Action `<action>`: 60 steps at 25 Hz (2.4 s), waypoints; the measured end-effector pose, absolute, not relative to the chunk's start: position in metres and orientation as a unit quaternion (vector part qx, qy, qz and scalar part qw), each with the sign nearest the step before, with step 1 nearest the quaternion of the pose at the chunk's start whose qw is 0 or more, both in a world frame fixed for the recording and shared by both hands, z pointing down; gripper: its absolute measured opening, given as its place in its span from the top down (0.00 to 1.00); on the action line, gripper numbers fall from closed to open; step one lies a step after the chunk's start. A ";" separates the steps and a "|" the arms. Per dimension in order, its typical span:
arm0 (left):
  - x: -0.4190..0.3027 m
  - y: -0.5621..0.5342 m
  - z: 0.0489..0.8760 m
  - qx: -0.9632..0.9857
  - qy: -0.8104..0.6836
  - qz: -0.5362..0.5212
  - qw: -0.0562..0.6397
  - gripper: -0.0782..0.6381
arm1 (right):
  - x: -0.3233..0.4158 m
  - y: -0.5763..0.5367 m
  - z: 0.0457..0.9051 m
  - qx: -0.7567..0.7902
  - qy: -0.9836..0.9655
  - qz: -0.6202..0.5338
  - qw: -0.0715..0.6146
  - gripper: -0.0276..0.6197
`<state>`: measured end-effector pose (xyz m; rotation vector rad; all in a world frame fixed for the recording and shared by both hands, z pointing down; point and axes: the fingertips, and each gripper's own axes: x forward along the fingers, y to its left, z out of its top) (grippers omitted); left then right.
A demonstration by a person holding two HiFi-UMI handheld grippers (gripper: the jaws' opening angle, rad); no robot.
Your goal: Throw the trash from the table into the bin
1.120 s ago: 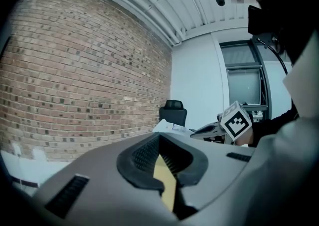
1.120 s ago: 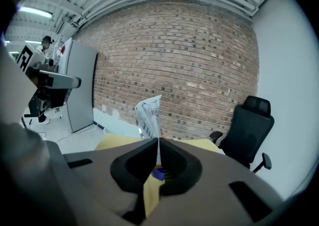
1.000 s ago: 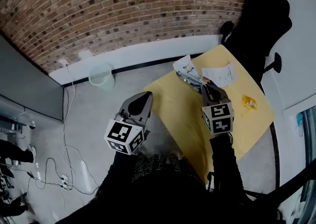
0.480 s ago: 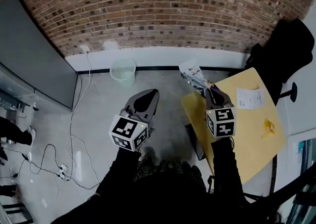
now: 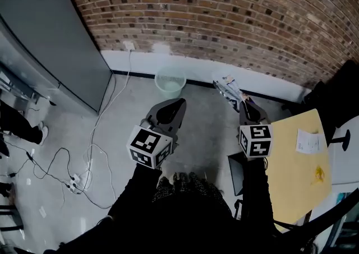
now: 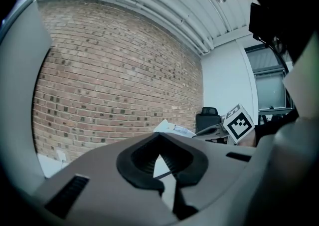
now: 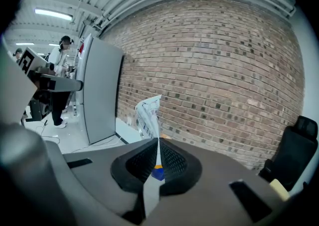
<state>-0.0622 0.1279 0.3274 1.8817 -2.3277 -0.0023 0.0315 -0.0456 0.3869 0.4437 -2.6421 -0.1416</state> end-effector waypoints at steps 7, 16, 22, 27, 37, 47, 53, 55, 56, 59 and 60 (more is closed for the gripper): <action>-0.116 0.163 0.331 0.607 -0.791 0.000 0.076 0.88 | -0.033 -0.013 0.393 0.136 -0.963 -0.049 0.228 0.94; -0.160 0.156 0.347 0.595 -0.799 0.001 0.089 0.88 | -0.102 -0.012 0.394 0.102 -0.966 -0.064 0.228 0.94; -0.203 0.124 0.353 0.587 -0.805 0.014 0.086 0.88 | -0.152 -0.047 0.404 0.088 -0.969 -0.057 0.222 0.94; -0.241 0.092 0.343 0.589 -0.804 0.025 0.080 0.88 | -0.202 -0.075 0.403 0.079 -0.972 -0.046 0.214 0.94; -0.302 0.050 0.340 0.575 -0.814 0.023 0.080 0.88 | -0.267 -0.113 0.403 0.060 -0.975 -0.043 0.210 0.94; -0.336 0.051 0.356 0.558 -0.824 0.025 0.093 0.88 | -0.303 -0.114 0.419 0.038 -0.976 -0.031 0.212 0.94; -0.359 0.050 0.373 0.555 -0.825 0.054 0.089 0.88 | -0.329 -0.103 0.435 0.032 -0.975 -0.027 0.220 0.94; -0.370 0.046 0.376 0.562 -0.821 0.060 0.084 0.88 | -0.339 -0.102 0.440 0.037 -0.974 -0.027 0.222 0.94; -0.377 0.044 0.378 0.567 -0.817 0.061 0.083 0.88 | -0.345 -0.102 0.442 0.041 -0.974 -0.026 0.224 0.94; -0.396 0.037 0.384 0.592 -0.800 0.061 0.074 0.88 | -0.362 -0.102 0.447 0.055 -0.972 -0.023 0.227 0.94; -0.404 0.036 0.386 0.600 -0.795 0.060 0.069 0.88 | -0.369 -0.101 0.449 0.058 -0.972 -0.023 0.226 0.94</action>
